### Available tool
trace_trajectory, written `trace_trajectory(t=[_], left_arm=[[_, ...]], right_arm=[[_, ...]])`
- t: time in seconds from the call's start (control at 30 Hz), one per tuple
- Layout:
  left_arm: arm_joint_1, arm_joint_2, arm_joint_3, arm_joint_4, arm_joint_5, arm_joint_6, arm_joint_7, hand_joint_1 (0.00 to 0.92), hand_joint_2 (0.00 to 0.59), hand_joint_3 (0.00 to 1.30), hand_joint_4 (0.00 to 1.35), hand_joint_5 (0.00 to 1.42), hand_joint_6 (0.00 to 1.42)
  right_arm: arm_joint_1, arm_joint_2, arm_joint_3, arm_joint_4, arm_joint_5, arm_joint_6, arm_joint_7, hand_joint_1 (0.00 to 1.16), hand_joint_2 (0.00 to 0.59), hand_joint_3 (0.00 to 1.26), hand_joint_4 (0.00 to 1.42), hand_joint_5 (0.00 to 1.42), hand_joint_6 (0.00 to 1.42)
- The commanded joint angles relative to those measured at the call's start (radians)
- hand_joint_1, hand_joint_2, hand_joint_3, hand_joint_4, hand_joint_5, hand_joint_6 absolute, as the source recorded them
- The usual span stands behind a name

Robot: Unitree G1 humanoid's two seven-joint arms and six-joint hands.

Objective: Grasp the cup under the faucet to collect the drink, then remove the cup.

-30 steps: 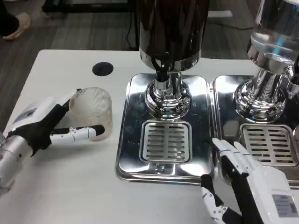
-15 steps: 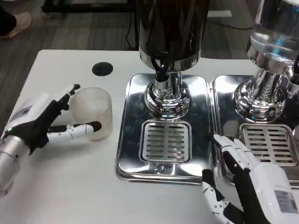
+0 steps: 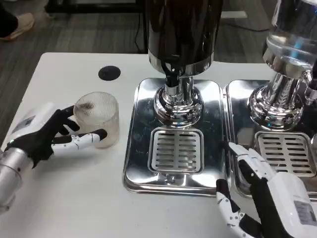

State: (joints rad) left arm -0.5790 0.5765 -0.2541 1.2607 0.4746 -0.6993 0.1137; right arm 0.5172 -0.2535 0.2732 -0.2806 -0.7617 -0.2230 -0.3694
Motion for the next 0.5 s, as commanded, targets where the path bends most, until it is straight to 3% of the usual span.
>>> trace_trajectory(t=[0.03,0.2,0.5], left_arm=[[0.002,-0.009,0.008,0.011,-0.008,-0.024,0.026,0.290,0.139,0.19,0.23,0.37,0.43],[0.006,-0.015,0.014,0.015,-0.013,-0.039,0.035,0.283,0.139,0.19,0.23,0.37,0.43],[0.008,-0.020,0.026,0.019,-0.024,-0.075,0.036,0.262,0.195,0.24,0.29,0.49,0.64]], right_arm=[[0.003,-0.010,-0.012,0.002,0.012,-0.016,0.012,0.48,0.488,0.19,0.16,0.14,0.25],[0.000,-0.011,-0.015,0.004,0.020,-0.021,0.019,0.49,0.488,0.19,0.16,0.14,0.25],[-0.001,-0.012,-0.022,0.002,0.030,-0.030,0.025,0.49,0.488,0.20,0.17,0.16,0.25]])
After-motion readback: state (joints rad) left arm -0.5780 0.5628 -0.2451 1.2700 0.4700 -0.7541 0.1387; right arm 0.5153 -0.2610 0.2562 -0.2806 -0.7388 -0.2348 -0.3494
